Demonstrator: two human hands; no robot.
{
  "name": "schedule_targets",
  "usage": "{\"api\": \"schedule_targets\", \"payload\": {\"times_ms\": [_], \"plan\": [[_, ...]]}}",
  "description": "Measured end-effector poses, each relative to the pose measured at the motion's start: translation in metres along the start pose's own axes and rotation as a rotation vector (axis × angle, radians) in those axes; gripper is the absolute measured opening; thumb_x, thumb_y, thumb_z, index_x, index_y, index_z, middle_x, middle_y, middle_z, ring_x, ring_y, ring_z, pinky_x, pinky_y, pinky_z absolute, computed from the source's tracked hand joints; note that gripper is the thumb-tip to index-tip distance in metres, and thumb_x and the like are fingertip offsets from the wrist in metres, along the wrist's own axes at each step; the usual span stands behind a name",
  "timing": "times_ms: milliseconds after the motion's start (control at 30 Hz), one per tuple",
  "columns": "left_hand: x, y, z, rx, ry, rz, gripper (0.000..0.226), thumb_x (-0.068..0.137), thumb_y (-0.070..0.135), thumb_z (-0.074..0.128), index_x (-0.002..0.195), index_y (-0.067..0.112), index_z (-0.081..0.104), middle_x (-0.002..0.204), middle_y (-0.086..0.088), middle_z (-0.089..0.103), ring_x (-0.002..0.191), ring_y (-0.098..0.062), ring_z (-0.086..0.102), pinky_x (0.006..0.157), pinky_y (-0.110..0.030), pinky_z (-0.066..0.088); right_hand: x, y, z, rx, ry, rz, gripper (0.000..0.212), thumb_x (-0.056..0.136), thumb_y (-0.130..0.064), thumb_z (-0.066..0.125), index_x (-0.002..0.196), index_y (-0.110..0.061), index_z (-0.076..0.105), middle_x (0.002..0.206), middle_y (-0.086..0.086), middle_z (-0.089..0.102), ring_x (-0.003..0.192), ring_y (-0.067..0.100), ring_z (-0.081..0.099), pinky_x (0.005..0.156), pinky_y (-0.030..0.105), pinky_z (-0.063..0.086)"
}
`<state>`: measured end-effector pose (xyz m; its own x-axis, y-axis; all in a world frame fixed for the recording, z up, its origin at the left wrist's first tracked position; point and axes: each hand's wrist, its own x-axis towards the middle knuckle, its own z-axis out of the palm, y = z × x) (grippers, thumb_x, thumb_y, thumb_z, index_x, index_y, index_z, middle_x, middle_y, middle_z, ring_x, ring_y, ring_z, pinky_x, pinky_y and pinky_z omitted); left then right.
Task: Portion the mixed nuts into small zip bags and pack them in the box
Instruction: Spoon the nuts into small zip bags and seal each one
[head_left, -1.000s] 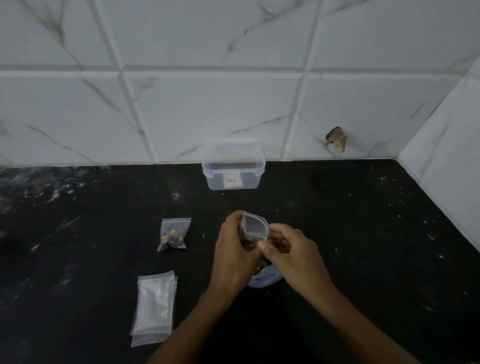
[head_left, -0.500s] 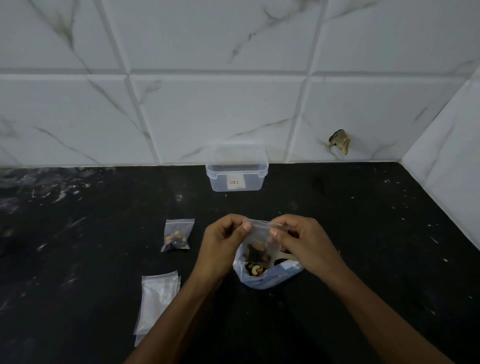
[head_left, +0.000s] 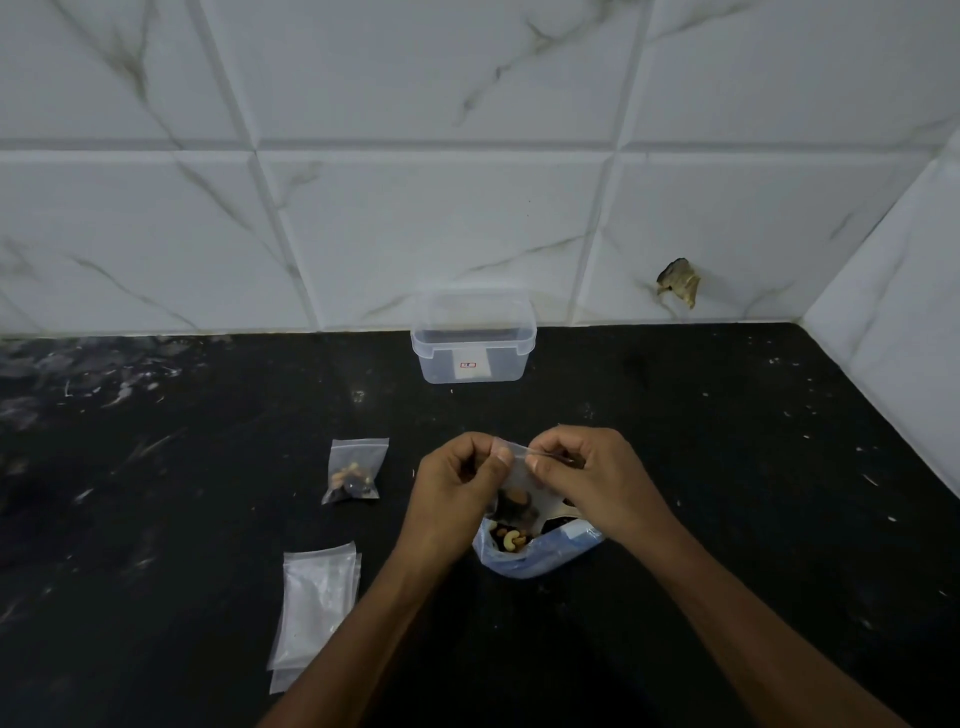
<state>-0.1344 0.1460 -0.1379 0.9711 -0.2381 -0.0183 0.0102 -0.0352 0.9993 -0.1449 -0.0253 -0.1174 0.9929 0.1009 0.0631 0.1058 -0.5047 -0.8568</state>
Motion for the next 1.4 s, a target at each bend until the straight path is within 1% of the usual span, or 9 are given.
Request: {"api": "schedule_targets", "payload": {"times_ms": [100,300,467,700,900,1067,1200,1333,1400], "plan": [[0.001,0.001,0.001,0.011,-0.045,-0.01,0.011,0.093,0.005,0.06,0.095,0.01,0.069,0.086,-0.007,0.074,0.082,-0.019,0.073,0.074,-0.027,0.059,0.001,0.0,-0.002,0.007,-0.014,0.001,0.012,0.088,-0.009,0.065,0.084,-0.017,0.072,0.075,-0.008,0.069,0.073,0.004,0.065,0.067,0.016,0.049],[-0.001,0.001,-0.002,0.047,-0.015,0.016,0.012,0.093,0.005,0.059,0.089,0.012,0.068,0.079,-0.004,0.072,0.073,-0.016,0.072,0.066,-0.023,0.056,-0.001,0.001,0.0,0.022,-0.074,0.036,0.012,0.088,-0.011,0.064,0.087,-0.021,0.071,0.079,-0.003,0.07,0.076,0.007,0.066,0.07,0.02,0.053],[-0.006,0.0,-0.003,0.017,-0.047,-0.039,0.011,0.093,0.004,0.059,0.089,0.01,0.067,0.08,0.002,0.074,0.077,-0.01,0.072,0.067,-0.019,0.055,-0.004,0.004,0.002,-0.092,-0.036,0.025,0.011,0.088,-0.011,0.065,0.087,-0.021,0.071,0.079,-0.011,0.067,0.077,0.0,0.063,0.066,0.012,0.048],[-0.008,0.003,-0.009,0.045,-0.028,-0.034,0.014,0.094,0.004,0.058,0.087,0.013,0.066,0.077,0.006,0.071,0.072,-0.004,0.068,0.065,-0.019,0.056,-0.005,0.009,0.0,0.056,-0.068,0.143,0.007,0.087,-0.014,0.067,0.09,-0.019,0.071,0.082,-0.003,0.071,0.078,0.007,0.067,0.07,0.022,0.056],[-0.009,0.001,-0.014,0.009,-0.008,-0.038,0.008,0.093,0.005,0.059,0.091,0.007,0.067,0.082,-0.013,0.073,0.079,-0.023,0.072,0.07,-0.029,0.059,-0.007,0.011,0.004,0.084,0.024,0.14,0.01,0.086,-0.01,0.069,0.079,-0.016,0.072,0.064,-0.011,0.066,0.06,-0.002,0.059,0.058,0.014,0.046],[-0.014,0.003,-0.021,0.005,0.042,-0.089,0.016,0.094,0.008,0.057,0.087,0.015,0.069,0.082,0.004,0.071,0.074,-0.001,0.067,0.064,-0.013,0.053,-0.005,0.011,0.007,0.175,-0.041,0.183,0.007,0.087,-0.007,0.066,0.085,-0.012,0.071,0.076,0.005,0.07,0.066,0.007,0.063,0.061,0.018,0.052],[-0.018,0.004,-0.035,0.052,0.064,-0.083,0.02,0.097,0.009,0.052,0.092,0.018,0.069,0.088,0.007,0.071,0.082,0.003,0.067,0.067,-0.008,0.05,-0.003,0.016,0.013,0.124,-0.03,0.192,0.009,0.086,-0.011,0.068,0.082,-0.019,0.072,0.078,0.003,0.072,0.075,0.018,0.069,0.068,0.029,0.056],[-0.023,-0.002,-0.047,0.139,0.169,-0.051,0.017,0.097,0.013,0.054,0.09,0.017,0.069,0.087,0.005,0.071,0.083,0.0,0.067,0.07,-0.015,0.052,0.002,0.006,0.031,0.12,-0.035,0.148,0.013,0.087,-0.009,0.067,0.079,-0.02,0.071,0.075,-0.004,0.071,0.074,0.005,0.067,0.067,0.018,0.053],[-0.025,-0.005,-0.056,0.174,0.215,-0.047,0.016,0.097,0.015,0.053,0.091,0.017,0.068,0.088,0.003,0.071,0.083,-0.004,0.068,0.071,-0.021,0.056,0.006,-0.001,0.043,0.179,-0.058,0.148,0.012,0.089,-0.01,0.064,0.083,-0.018,0.069,0.079,-0.001,0.071,0.078,0.009,0.069,0.07,0.022,0.057]]}}
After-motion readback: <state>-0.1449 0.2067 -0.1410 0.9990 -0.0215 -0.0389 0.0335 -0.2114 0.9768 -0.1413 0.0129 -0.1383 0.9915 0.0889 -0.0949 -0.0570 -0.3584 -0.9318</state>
